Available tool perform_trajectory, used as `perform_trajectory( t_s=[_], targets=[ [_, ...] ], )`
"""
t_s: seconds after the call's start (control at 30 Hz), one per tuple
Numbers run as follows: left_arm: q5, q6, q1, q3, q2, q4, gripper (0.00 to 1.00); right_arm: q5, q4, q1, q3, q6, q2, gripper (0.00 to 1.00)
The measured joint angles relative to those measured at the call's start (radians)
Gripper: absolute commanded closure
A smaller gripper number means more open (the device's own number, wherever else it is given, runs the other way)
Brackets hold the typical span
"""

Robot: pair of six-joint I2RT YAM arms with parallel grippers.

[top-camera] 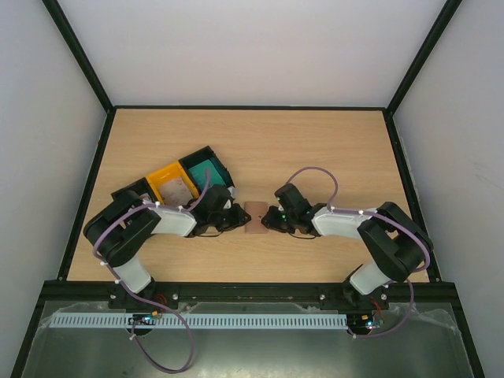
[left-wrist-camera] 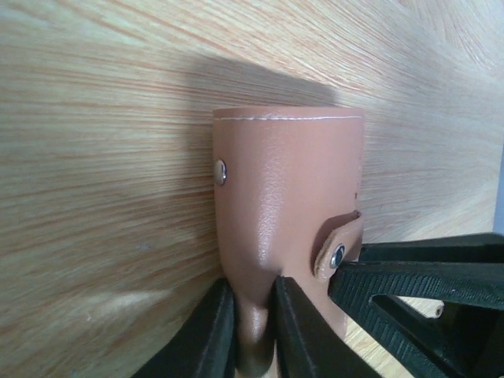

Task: Put the credit cards into the card holder
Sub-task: Open the card holder at the center of the board.

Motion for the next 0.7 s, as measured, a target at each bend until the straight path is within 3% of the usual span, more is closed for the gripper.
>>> perform_trajectory(
  t_s=[0.1,0.37,0.7],
  targets=[
    [0.003,0.008,0.001,0.0,-0.002,-0.001,0.97,0.02,-0.014,0.008,0.01,-0.012,-0.002,0.71],
    [0.014,0.041,-0.005,0.008,-0.039,-0.023,0.97,0.171,-0.171,0.069,0.092,-0.047,-0.002,0.55],
    [0.018,0.096,-0.006,0.04,-0.097,-0.1,0.97,0.282,-0.282,0.117,0.192,-0.077,-0.002,0.48]
  ],
)
